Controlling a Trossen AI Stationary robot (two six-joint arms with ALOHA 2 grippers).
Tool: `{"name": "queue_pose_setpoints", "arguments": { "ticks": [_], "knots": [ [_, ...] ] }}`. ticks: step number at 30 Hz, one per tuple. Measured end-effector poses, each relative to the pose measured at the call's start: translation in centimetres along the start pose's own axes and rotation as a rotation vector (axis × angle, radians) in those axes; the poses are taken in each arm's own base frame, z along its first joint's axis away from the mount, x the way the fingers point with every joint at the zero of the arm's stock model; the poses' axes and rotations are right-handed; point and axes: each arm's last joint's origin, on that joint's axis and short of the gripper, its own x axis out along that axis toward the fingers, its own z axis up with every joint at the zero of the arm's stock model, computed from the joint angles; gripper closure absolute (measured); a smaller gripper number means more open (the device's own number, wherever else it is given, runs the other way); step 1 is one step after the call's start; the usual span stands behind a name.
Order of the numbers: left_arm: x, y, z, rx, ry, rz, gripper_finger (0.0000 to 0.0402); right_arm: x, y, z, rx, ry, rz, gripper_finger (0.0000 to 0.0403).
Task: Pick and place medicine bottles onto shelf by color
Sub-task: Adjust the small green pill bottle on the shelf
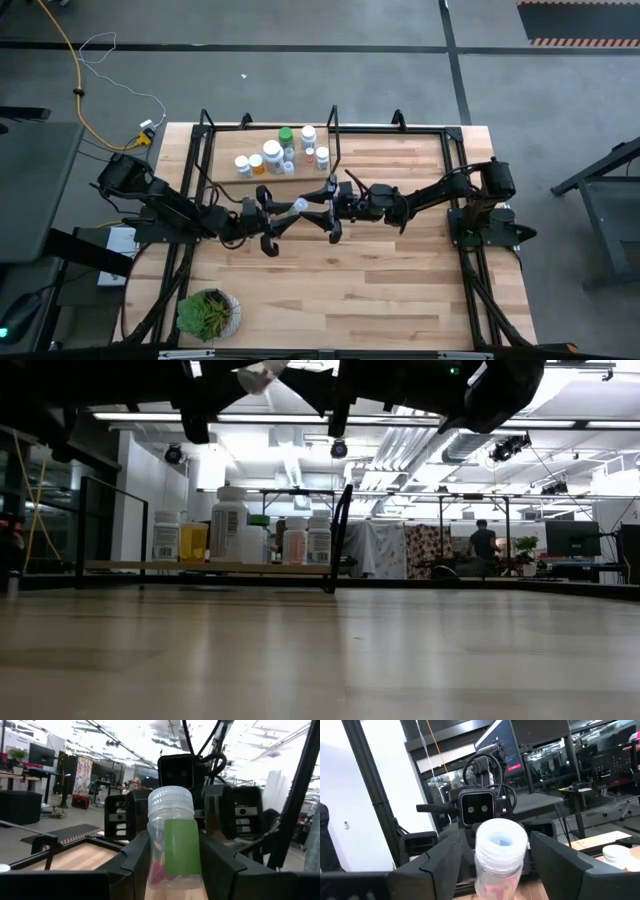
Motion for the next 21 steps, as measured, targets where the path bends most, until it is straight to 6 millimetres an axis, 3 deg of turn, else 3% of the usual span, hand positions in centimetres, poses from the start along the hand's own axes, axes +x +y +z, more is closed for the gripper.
{"name": "queue_pose_setpoints", "arguments": {
  "ticks": [4,13,21],
  "knots": [
    [0.00,0.01,0.03,-0.002,-0.002,0.004,0.0275,0.00,0.00,0.00,0.000,0.000,0.000,0.0198],
    [-0.01,0.01,0.01,-0.011,0.000,0.004,0.0275,0.00,-0.03,0.02,-0.003,-0.002,-0.006,0.0286],
    [-0.03,0.08,-0.39,0.008,0.039,0.026,0.0258,-0.02,-0.04,-0.18,-0.019,0.019,0.007,0.0283]
  ]
}}
